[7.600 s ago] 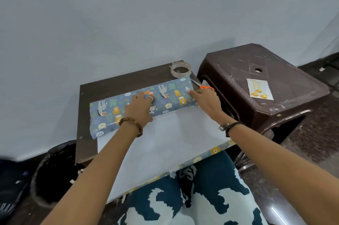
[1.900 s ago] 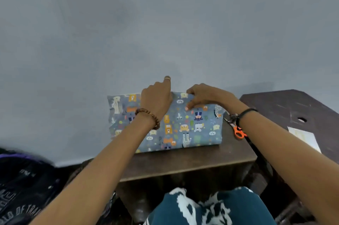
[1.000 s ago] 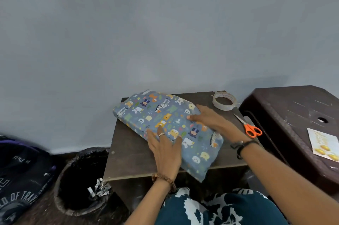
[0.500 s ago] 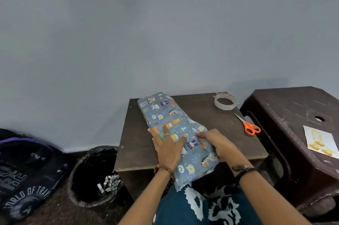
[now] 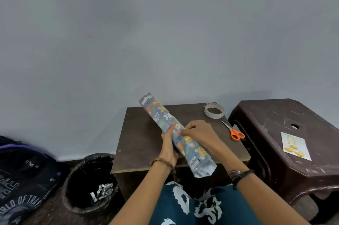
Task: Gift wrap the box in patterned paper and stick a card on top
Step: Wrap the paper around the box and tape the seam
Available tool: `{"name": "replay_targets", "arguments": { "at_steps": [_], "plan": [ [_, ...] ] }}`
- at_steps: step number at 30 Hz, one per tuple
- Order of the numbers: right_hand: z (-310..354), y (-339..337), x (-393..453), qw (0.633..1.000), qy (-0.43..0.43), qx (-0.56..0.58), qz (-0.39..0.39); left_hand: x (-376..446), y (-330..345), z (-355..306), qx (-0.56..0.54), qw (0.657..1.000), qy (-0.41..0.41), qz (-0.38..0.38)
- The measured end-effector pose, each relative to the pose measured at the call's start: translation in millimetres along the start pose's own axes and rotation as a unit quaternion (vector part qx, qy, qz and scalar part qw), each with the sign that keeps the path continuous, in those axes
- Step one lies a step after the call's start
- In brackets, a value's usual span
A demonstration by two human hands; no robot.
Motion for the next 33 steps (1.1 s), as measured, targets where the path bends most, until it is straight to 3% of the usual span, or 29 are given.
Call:
{"name": "replay_targets", "arguments": {
  "at_steps": [6, 15, 20, 24, 29, 33],
  "plan": [
    [-8, 13, -12, 0.999, -0.01, 0.029, 0.013, 1, -8, -9, 0.029, 0.992, 0.094, -0.082],
    [-19, 18, -49, 0.983, -0.106, -0.071, 0.128, 5, -23, -14, 0.065, 0.98, 0.074, -0.171],
    [-34, 15, -67, 0.922, -0.238, -0.303, 0.041, -1, -15, -16, 0.028, 0.985, 0.059, -0.157],
    [-40, 11, -77, 0.853, -0.377, -0.341, -0.118, -5, -10, -19, 0.04, 0.987, 0.041, -0.151],
    [-40, 8, -85, 0.832, -0.403, -0.34, -0.173, -9, -9, -18, 0.049, 0.986, 0.032, -0.157],
    [-47, 4, -87, 0.844, -0.392, -0.327, -0.163, -15, -6, -13, 0.05, 0.986, 0.042, -0.15]
  ]
}}
Point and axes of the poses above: each hand's wrist, its own x-axis towards the middle knuckle, its own y-axis out of the palm, z = x × y, the point moved 2 cm from there along x, towards the middle knuckle, and after that the axes turned 8 degrees about -z, right-handed, at the moved point
